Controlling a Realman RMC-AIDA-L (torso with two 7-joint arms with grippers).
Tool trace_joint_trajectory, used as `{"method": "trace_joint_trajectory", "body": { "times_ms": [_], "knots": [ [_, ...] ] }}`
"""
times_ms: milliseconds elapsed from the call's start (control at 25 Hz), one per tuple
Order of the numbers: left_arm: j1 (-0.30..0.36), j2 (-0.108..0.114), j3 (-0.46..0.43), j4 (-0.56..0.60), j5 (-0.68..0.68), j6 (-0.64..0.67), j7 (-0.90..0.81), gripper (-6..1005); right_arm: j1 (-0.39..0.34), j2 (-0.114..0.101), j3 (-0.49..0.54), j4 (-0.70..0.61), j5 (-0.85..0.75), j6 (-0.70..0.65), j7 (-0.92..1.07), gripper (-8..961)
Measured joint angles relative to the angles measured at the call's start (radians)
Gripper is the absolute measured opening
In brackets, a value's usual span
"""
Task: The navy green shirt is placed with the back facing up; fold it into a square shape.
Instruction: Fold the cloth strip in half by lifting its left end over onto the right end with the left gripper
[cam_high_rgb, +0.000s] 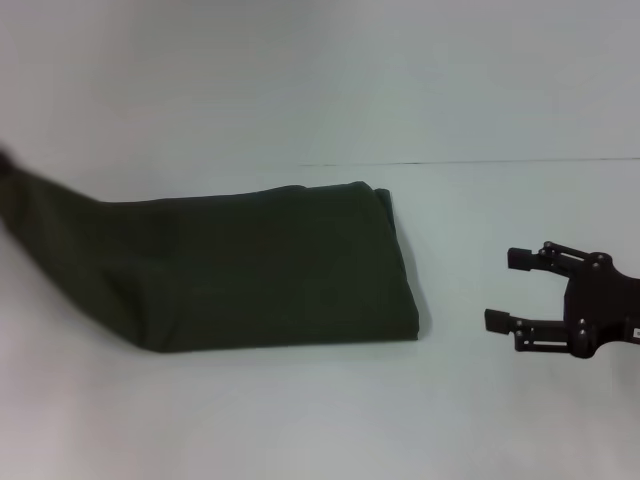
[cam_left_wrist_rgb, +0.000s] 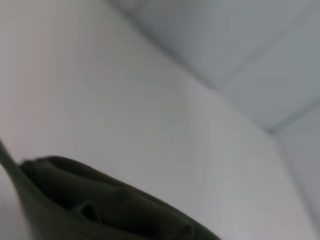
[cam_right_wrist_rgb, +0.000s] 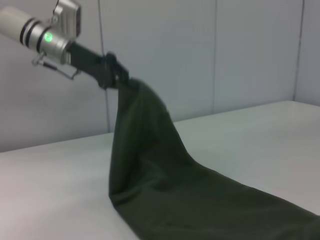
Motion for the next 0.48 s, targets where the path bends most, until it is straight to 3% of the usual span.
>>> {"method": "trace_joint_trajectory", "body": {
  "times_ms": [200,320,480],
  "knots": [
    [-0.094,-0.035,0.148,-0.052,-0.154,0.031,0.0,52,-0.001,-0.002,0.019,0.012,0.0,0.033,0.001,944],
    [-0.156,-0.08,0.234,-0.072,-0.188,0.013,0.0,60,-0.002,-0.007,0.029,0.028,-0.001,0.053,0.004,944],
    [-0.226,-0.166,0.319,-0.105,-0.194,-0.054,0.013,75,-0.006,-0.011,0.043,0.039,-0.005,0.082,0.011,945]
  ]
}}
